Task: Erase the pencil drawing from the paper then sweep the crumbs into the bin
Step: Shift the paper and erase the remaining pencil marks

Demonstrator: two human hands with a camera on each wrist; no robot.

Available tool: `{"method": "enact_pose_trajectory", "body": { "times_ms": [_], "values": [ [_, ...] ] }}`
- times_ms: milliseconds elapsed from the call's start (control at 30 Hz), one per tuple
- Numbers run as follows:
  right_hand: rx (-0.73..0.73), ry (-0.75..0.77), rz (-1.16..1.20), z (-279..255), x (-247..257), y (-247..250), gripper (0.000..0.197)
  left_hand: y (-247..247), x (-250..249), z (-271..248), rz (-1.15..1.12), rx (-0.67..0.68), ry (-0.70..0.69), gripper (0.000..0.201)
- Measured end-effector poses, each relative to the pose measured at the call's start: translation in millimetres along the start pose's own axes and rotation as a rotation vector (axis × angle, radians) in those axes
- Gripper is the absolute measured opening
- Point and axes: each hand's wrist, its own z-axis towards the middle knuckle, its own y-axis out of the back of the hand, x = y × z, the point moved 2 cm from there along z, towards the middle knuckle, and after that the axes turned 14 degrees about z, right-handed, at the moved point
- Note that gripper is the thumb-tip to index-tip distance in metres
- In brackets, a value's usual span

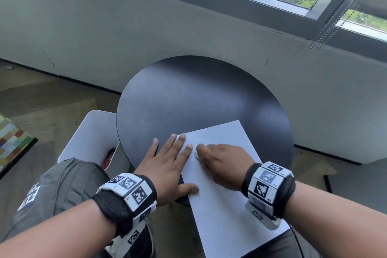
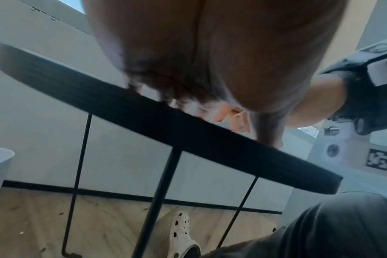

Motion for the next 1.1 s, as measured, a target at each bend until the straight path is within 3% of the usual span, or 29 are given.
{"method": "enact_pose_trajectory", "body": {
  "times_ms": [200, 267, 400, 467, 567, 633, 700, 800, 833, 900, 967, 1033, 1100],
  "values": [
    [-0.166, -0.322, 0.035, 36, -52, 34, 0.014, 6, 0, 0, -0.009, 0.037, -0.007, 0.105],
    [-0.14, -0.306, 0.045, 33, -42, 33, 0.011, 7, 1, 0, -0.013, 0.035, -0.01, 0.105],
    [0.032, -0.096, 0.042, 12, -3, 7, 0.014, 6, 0, 1, -0.007, 0.029, -0.01, 0.105],
    [0.011, -0.131, -0.005, 15, -16, 11, 0.014, 7, 0, 1, -0.005, 0.034, -0.012, 0.105],
    [-0.11, -0.335, 0.004, 31, -61, 35, 0.019, 9, 1, 1, -0.003, 0.04, -0.016, 0.105],
    [-0.131, -0.366, -0.009, 34, -68, 41, 0.019, 9, 1, 1, -0.004, 0.046, -0.017, 0.106],
    [-0.08, -0.273, 0.007, 30, -45, 32, 0.011, 8, 1, 1, -0.008, 0.043, -0.015, 0.106],
    [0.048, -0.012, 0.025, 11, -8, 6, 0.014, 8, 0, 2, -0.001, 0.027, -0.016, 0.105],
    [0.049, -0.005, 0.02, 10, -10, 6, 0.013, 7, -1, 2, 0.003, 0.027, -0.015, 0.105],
    [-0.024, -0.129, 0.004, 20, -38, 18, 0.004, 8, 0, 2, 0.009, 0.034, -0.015, 0.105],
    [-0.119, -0.253, 0.024, 26, -66, 34, 0.014, 9, 0, 1, 0.009, 0.046, -0.018, 0.105],
    [-0.117, -0.241, 0.01, 25, -63, 34, 0.018, 9, 0, 1, 0.007, 0.048, -0.018, 0.106],
    [-0.011, -0.123, -0.004, 18, -35, 20, 0.015, 9, 0, 2, 0.005, 0.042, -0.013, 0.106]
  ]
}}
